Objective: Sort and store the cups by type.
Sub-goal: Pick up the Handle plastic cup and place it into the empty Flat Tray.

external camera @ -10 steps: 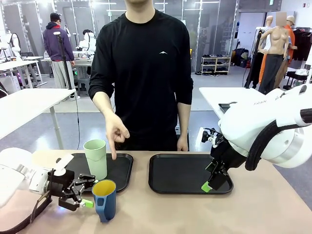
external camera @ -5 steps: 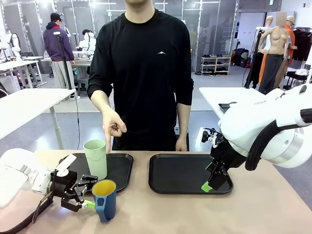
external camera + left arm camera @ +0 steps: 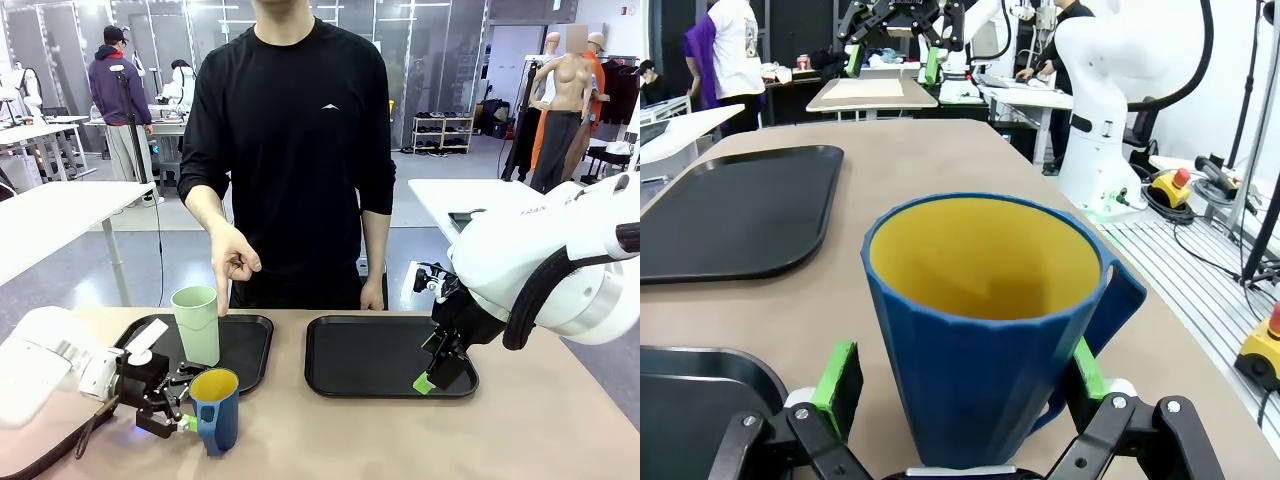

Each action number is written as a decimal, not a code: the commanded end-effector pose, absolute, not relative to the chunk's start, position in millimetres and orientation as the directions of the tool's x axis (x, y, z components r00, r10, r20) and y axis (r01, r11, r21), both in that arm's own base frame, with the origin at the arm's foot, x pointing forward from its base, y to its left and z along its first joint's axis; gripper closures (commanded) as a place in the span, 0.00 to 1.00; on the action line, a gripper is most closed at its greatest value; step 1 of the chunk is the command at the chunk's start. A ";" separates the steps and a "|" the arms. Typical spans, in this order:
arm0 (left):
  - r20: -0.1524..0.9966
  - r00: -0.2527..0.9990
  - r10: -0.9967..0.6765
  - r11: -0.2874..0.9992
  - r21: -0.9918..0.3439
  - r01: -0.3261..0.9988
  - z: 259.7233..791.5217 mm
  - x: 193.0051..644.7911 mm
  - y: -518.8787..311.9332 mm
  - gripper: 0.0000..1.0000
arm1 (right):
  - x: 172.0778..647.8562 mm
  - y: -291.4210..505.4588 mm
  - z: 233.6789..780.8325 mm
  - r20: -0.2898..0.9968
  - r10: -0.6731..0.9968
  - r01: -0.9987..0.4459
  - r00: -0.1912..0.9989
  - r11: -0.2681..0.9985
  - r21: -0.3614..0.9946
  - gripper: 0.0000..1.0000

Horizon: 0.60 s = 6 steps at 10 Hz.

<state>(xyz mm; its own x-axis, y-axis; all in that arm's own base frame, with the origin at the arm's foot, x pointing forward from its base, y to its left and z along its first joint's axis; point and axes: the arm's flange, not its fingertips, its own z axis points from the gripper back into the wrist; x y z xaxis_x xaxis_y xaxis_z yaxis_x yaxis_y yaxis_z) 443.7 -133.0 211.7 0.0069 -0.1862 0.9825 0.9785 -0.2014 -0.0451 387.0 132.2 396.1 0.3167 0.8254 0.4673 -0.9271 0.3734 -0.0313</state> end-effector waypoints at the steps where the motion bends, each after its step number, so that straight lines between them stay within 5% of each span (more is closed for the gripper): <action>1: 0.985 -0.041 -0.166 -0.238 0.001 0.971 183.7 435.9 -135.7 0.00 | 385.8 134.0 394.4 0.459 0.822 -0.918 0.336 0.395 -0.037 0.00; 6: 0.988 -0.042 -0.150 -0.275 0.000 0.962 180.7 440.2 -153.3 0.00 | 385.8 134.0 394.4 0.459 0.822 -0.918 0.336 0.395 -0.037 0.00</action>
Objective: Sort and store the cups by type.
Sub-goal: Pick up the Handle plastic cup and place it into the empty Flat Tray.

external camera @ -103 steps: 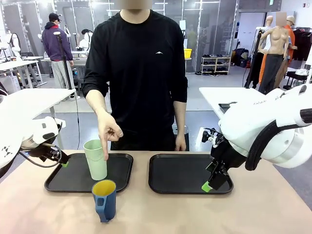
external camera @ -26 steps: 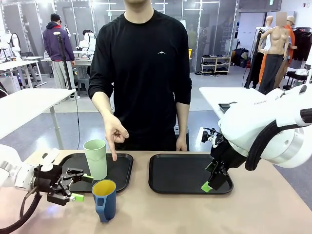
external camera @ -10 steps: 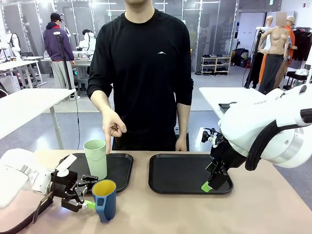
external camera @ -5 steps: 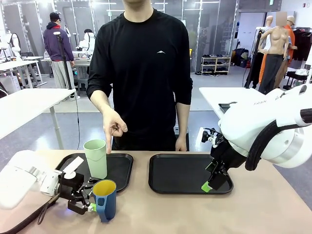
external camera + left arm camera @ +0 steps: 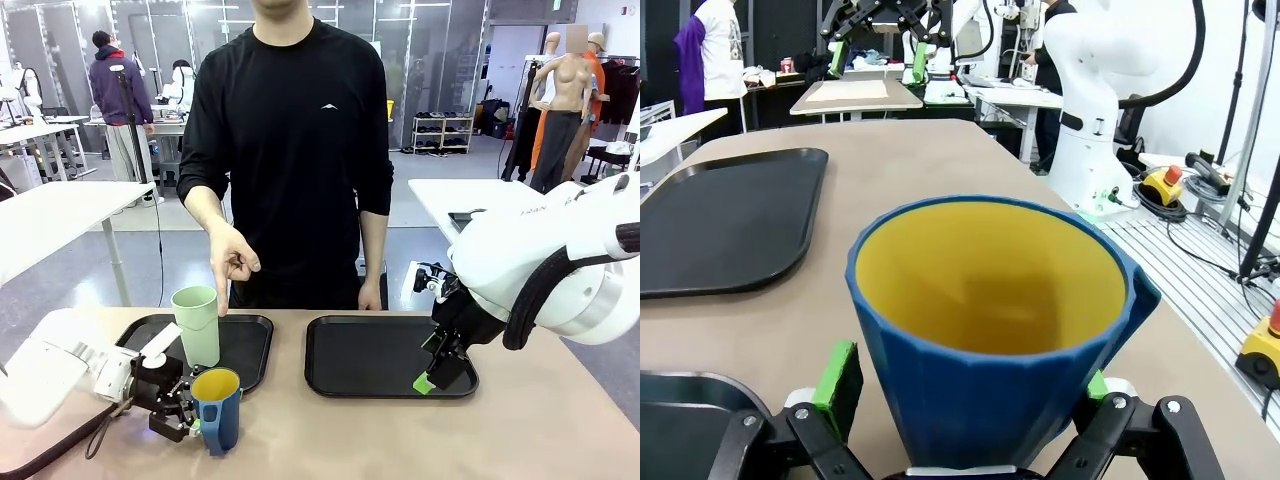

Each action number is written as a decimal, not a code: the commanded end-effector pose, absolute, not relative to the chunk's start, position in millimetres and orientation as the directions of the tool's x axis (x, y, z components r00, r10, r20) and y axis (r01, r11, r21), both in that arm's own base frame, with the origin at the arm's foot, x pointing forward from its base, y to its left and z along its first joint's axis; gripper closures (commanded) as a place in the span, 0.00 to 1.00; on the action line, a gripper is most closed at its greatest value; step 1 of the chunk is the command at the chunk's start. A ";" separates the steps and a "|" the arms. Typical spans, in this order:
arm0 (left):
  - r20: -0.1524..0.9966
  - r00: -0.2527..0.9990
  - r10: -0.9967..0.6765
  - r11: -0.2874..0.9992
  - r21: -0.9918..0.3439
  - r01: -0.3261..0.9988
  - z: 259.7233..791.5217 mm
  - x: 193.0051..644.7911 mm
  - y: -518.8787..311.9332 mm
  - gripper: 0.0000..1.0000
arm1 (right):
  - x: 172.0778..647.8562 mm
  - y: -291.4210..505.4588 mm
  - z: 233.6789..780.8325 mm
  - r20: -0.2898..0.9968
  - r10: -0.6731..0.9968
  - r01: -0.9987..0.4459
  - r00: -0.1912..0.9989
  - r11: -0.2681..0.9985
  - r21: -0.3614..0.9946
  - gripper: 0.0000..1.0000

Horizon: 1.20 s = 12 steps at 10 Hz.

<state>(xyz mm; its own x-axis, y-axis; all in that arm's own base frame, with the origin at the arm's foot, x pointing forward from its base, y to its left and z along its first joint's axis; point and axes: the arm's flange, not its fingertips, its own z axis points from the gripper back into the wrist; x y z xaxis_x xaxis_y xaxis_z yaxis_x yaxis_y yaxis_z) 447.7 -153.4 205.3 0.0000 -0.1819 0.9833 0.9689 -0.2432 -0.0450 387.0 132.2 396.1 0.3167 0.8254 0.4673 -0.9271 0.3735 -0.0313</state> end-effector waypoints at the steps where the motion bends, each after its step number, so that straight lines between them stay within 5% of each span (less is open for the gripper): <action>1: 0.988 -0.042 -0.146 -0.279 0.000 0.960 180.0 440.9 -155.0 0.00 | 385.8 134.0 394.4 0.459 0.822 -0.918 0.336 0.395 -0.037 0.00; 4: 0.993 -0.021 -0.116 -0.295 -0.014 0.955 177.9 442.1 -156.5 0.05 | 385.8 134.0 394.4 0.459 0.822 -0.918 0.336 0.395 -0.037 0.00; 9: 0.991 -0.020 -0.134 -0.296 -0.021 0.955 179.1 440.8 -158.0 0.59 | 385.8 134.0 394.4 0.459 0.822 -0.918 0.336 0.395 -0.037 0.00; 12: 0.989 0.019 -0.147 -0.272 -0.059 0.961 198.2 449.1 -162.2 0.65 | 385.8 134.0 394.4 0.459 0.822 -0.918 0.336 0.395 -0.037 0.00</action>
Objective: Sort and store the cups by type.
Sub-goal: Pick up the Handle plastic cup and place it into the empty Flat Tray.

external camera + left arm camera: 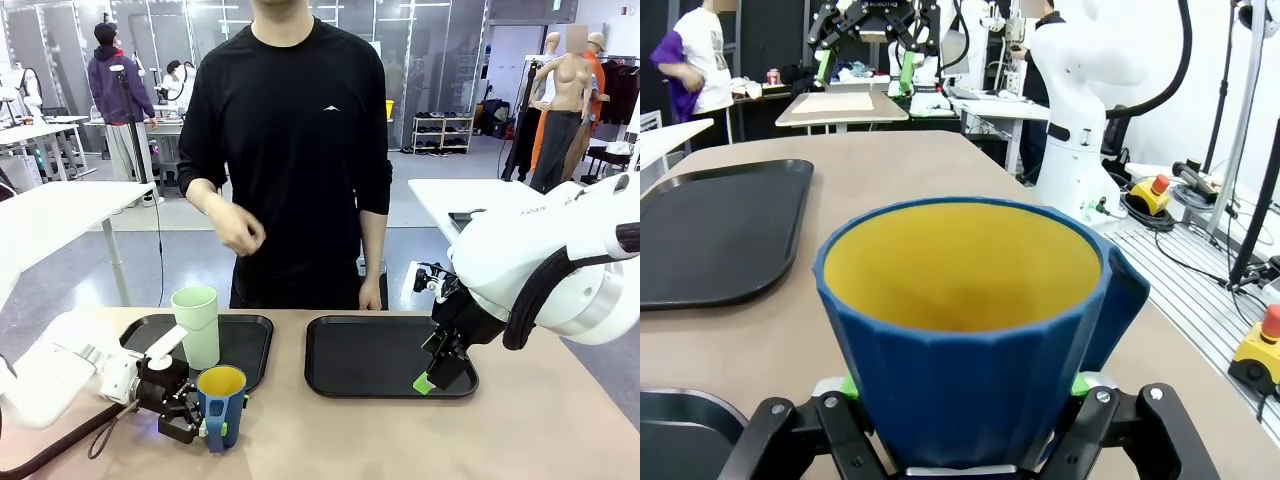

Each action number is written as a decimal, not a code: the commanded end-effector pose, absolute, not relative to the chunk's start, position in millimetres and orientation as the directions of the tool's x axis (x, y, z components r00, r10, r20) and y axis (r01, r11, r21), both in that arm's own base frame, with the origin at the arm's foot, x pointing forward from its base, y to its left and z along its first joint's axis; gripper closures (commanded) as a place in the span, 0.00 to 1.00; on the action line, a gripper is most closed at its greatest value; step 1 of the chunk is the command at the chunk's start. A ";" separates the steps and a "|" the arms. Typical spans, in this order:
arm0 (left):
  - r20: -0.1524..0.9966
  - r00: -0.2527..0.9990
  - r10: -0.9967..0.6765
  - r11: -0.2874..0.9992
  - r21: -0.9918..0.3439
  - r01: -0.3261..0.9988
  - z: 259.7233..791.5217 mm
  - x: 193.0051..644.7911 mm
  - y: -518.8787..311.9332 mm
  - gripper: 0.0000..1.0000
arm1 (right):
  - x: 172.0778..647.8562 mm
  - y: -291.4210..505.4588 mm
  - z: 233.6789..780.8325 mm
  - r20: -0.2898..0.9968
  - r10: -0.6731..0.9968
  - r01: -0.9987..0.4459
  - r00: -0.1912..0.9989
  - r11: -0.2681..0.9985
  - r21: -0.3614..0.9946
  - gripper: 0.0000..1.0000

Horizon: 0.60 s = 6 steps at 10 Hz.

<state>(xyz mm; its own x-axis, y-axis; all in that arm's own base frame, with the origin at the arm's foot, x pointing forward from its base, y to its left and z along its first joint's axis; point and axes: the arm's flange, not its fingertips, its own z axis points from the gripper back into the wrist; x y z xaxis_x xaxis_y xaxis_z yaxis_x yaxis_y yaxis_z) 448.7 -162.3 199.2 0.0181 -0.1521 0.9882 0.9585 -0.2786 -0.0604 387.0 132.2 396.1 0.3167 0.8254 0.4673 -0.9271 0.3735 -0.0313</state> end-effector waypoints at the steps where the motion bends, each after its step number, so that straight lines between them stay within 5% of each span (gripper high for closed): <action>1: 0.989 0.019 -0.147 -0.272 -0.059 0.961 198.2 449.1 -162.2 0.65 | 385.8 134.0 394.4 0.459 0.822 -0.918 0.336 0.395 -0.037 0.00; 4: 0.989 0.019 -0.147 -0.272 -0.059 0.961 198.2 449.1 -162.2 0.65 | 385.8 134.0 394.4 0.459 0.822 -0.918 0.336 0.395 -0.037 0.00; 5: 0.988 0.020 -0.153 -0.278 -0.063 0.959 199.2 448.7 -162.2 0.27 | 385.8 134.0 394.4 0.459 0.822 -0.918 0.336 0.395 -0.037 0.00; 6: 0.991 0.012 -0.136 -0.271 -0.049 0.961 200.2 444.4 -178.2 0.28 | 385.8 134.0 394.4 0.459 0.822 -0.918 0.336 0.395 -0.037 0.00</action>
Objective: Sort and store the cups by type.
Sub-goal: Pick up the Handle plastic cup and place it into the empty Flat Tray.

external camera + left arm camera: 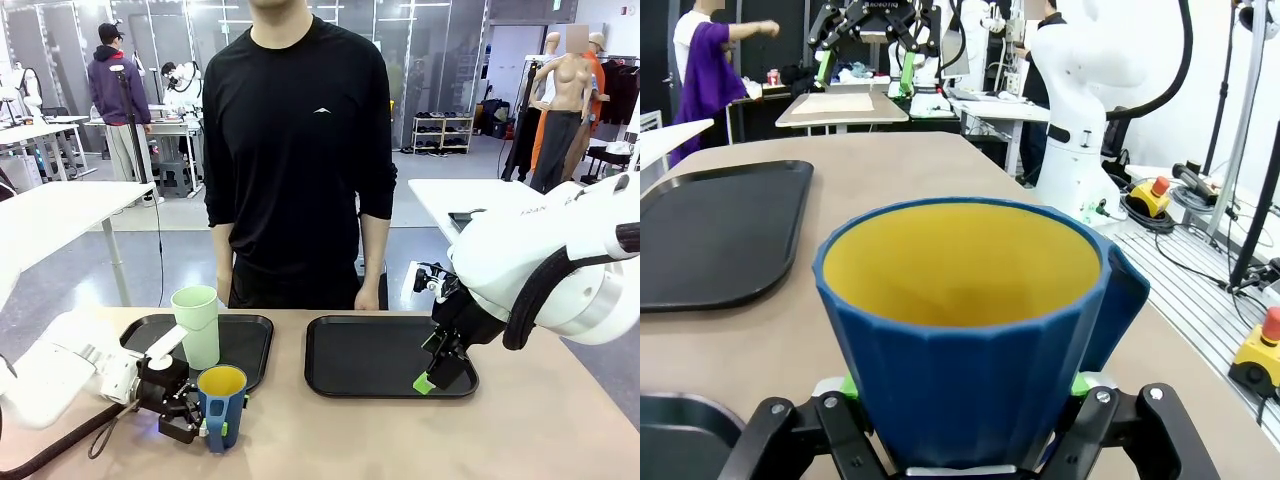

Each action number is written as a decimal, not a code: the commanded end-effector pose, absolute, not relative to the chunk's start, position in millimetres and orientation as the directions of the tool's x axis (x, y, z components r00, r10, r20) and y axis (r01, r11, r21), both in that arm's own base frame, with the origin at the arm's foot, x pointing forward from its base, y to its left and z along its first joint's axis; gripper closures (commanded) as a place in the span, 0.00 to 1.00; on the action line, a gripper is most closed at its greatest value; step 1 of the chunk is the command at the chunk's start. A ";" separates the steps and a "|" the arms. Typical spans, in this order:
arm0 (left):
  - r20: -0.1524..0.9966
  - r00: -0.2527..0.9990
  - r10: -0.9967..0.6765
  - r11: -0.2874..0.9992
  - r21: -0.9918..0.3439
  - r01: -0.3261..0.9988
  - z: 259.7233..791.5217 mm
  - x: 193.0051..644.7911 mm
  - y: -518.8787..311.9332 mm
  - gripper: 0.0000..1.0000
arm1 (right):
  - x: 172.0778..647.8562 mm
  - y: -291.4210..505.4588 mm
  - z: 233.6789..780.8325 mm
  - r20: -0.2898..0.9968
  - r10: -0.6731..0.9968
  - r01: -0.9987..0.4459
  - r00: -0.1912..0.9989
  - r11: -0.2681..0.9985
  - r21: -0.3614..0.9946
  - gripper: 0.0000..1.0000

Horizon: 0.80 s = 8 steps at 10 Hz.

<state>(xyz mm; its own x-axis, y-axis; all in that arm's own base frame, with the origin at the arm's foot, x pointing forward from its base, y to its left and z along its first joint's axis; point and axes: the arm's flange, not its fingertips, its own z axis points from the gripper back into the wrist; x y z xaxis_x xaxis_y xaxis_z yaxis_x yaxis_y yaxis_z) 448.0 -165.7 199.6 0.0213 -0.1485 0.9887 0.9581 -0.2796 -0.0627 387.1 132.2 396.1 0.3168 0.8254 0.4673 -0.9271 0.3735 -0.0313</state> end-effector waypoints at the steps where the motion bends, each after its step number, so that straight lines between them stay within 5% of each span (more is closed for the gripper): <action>1: 0.994 0.000 -0.112 -0.252 -0.028 0.967 202.1 439.8 -192.2 0.28 | 385.8 134.0 394.4 0.459 0.822 -0.918 0.336 0.395 -0.037 0.00; 8: 0.993 -0.062 -0.097 -0.171 0.045 0.984 239.9 438.4 -291.2 0.28 | 385.8 134.0 394.4 0.459 0.822 -0.918 0.336 0.395 -0.037 0.00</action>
<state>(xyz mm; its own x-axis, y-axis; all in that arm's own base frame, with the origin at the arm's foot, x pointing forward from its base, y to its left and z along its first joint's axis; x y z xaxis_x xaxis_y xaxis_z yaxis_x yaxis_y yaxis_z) 435.9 -277.0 237.9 -0.0276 -0.0775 0.9966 0.9769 -0.2135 0.0105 387.1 132.1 396.1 0.3170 0.8253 0.4674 -0.9270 0.3737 -0.0312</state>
